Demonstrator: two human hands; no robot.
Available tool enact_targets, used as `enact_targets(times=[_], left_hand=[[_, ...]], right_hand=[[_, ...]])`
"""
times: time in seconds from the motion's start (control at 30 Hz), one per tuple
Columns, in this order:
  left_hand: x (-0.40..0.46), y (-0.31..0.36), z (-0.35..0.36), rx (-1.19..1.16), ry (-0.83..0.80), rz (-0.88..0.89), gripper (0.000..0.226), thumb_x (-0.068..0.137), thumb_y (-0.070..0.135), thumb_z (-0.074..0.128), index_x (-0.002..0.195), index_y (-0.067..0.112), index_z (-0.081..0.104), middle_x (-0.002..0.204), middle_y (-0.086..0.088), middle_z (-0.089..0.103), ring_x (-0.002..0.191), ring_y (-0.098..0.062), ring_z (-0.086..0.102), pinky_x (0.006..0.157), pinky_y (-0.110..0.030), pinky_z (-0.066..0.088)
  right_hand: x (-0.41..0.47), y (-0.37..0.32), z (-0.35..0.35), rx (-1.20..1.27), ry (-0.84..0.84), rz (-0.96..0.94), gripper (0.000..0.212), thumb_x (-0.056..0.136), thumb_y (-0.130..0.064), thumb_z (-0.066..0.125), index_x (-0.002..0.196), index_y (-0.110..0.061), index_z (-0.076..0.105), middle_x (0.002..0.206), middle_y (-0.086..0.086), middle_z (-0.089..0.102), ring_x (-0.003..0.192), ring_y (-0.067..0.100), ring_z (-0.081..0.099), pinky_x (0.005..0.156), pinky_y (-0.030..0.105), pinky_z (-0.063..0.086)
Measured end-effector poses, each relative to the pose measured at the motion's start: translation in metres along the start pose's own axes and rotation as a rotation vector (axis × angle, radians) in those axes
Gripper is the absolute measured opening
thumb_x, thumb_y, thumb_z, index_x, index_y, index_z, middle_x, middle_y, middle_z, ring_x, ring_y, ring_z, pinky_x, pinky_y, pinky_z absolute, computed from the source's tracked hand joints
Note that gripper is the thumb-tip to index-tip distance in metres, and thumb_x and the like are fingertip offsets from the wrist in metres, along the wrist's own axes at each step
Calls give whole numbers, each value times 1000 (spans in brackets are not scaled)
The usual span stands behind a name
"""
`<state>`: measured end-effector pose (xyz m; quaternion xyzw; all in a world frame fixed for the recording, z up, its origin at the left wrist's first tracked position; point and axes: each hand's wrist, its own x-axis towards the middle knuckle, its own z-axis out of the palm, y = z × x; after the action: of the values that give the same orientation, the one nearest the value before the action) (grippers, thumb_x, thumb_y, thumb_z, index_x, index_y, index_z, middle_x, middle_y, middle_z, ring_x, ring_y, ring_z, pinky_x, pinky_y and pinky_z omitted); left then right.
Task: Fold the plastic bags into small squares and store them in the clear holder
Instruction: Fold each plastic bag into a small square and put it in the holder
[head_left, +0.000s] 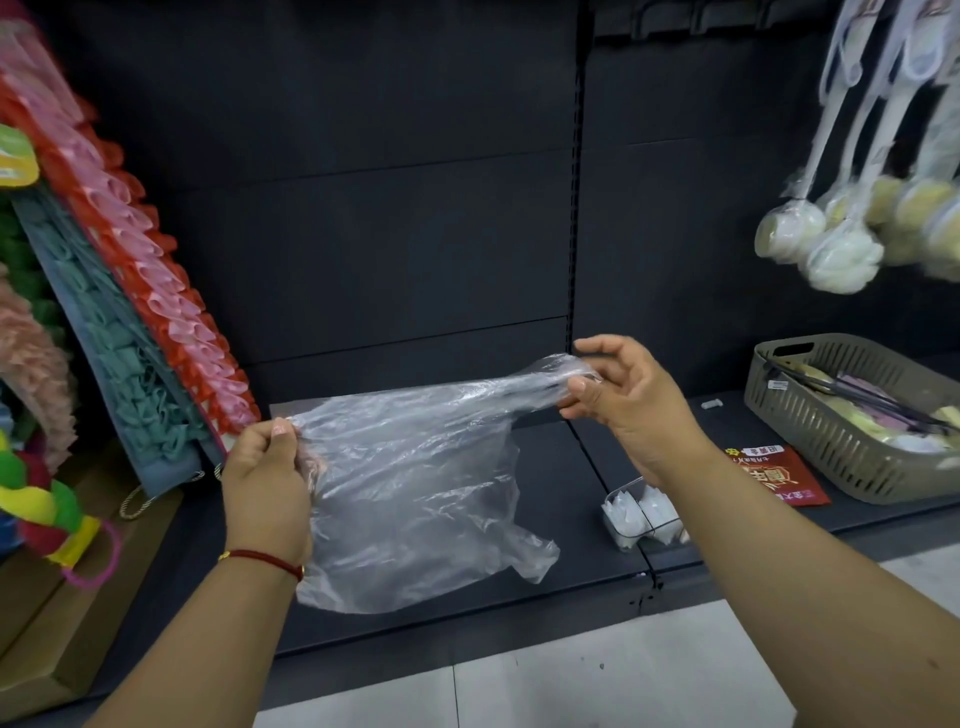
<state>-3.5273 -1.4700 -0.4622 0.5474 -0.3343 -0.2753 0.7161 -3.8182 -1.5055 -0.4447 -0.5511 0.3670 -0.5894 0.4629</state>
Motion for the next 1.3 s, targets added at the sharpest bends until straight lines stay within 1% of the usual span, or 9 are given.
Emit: enact_targets(times=[0.2, 0.4, 0.57, 0.8, 0.9, 1.03, 1.13, 1.23, 1.3], left_hand=[[0, 0, 0, 34, -4, -45, 31, 104, 14, 43, 74, 16, 49, 41, 12, 39, 33, -1, 32, 37, -12, 29], [2, -10, -4, 95, -16, -94, 34, 104, 22, 44, 70, 19, 49, 43, 12, 43, 40, -2, 35, 53, -23, 34], [2, -10, -4, 147, -32, -54, 33, 104, 22, 43, 72, 18, 52, 57, -1, 47, 52, -12, 40, 51, -20, 38], [-2, -5, -1, 155, -48, 68, 30, 105, 24, 40, 76, 20, 49, 59, -3, 42, 42, -4, 38, 43, -18, 38], [-5, 2, 4, 148, -40, 128, 27, 105, 26, 40, 80, 24, 51, 54, -1, 42, 40, -4, 38, 42, -21, 39], [-10, 7, 12, 131, -68, 167, 26, 105, 27, 38, 84, 23, 52, 48, 2, 41, 39, -9, 36, 42, -24, 33], [-17, 9, 19, 108, -76, 151, 25, 106, 24, 36, 84, 21, 49, 41, 9, 40, 35, -5, 35, 35, -20, 33], [-12, 6, 17, 162, -54, 206, 26, 105, 25, 38, 82, 26, 49, 49, 7, 41, 41, -7, 37, 41, -25, 37], [-8, 6, 14, 193, -48, 200, 26, 105, 26, 40, 81, 26, 49, 50, 6, 42, 40, -4, 37, 43, -25, 35]], right_hand=[[-1, 1, -1, -145, 39, 13, 13, 90, -11, 65, 82, -8, 74, 87, 10, 73, 78, 21, 69, 68, 27, 56], [-7, -2, 6, 413, -99, 453, 30, 85, -31, 58, 60, -16, 64, 75, 1, 66, 63, 10, 53, 53, 23, 33], [-10, -7, 5, 572, -234, 491, 47, 84, -47, 51, 55, -14, 67, 70, 1, 63, 66, 14, 55, 55, 26, 30], [0, -14, 1, 509, -13, 283, 24, 73, -4, 61, 53, -16, 56, 61, 1, 55, 55, 9, 58, 50, 19, 49], [2, -11, -2, 716, 56, 180, 24, 69, -2, 72, 82, -17, 59, 84, 3, 64, 72, 12, 65, 66, 20, 54], [-9, 15, 17, 476, -234, 394, 72, 28, -48, 98, 87, -19, 69, 105, 4, 68, 110, 23, 59, 109, 40, 38], [-20, 18, 35, 122, -431, 458, 65, 66, -39, 87, 115, -4, 65, 111, 8, 69, 112, 23, 62, 109, 38, 41], [-19, 18, 35, -39, -270, 426, 8, 82, -10, 73, 85, -4, 71, 77, 4, 70, 80, 20, 64, 86, 28, 51], [-15, 18, 32, -37, -235, 409, 15, 87, -7, 66, 73, -7, 64, 67, 1, 64, 70, 14, 60, 75, 22, 53]])
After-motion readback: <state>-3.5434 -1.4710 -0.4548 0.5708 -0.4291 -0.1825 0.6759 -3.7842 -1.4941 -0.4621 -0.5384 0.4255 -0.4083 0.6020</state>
